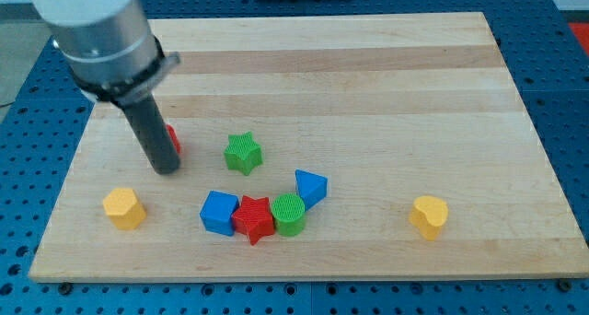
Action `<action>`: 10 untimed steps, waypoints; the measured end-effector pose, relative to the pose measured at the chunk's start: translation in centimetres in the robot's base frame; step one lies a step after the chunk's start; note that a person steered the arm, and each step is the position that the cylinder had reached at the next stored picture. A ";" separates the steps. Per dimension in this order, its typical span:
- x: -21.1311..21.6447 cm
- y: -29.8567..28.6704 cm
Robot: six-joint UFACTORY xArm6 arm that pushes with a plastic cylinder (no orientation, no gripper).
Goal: Move the red circle to the center
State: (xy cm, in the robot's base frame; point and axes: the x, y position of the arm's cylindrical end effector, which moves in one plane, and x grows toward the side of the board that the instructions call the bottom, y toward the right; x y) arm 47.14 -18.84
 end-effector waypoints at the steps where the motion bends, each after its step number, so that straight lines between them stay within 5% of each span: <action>1: -1.9 -1.1; 2: -0.4 -1.9; 4: -5.1 -4.0; 6: -5.3 4.5; 8: -6.5 -5.4; 10: -9.8 2.6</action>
State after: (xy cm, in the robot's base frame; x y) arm 37.30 -16.24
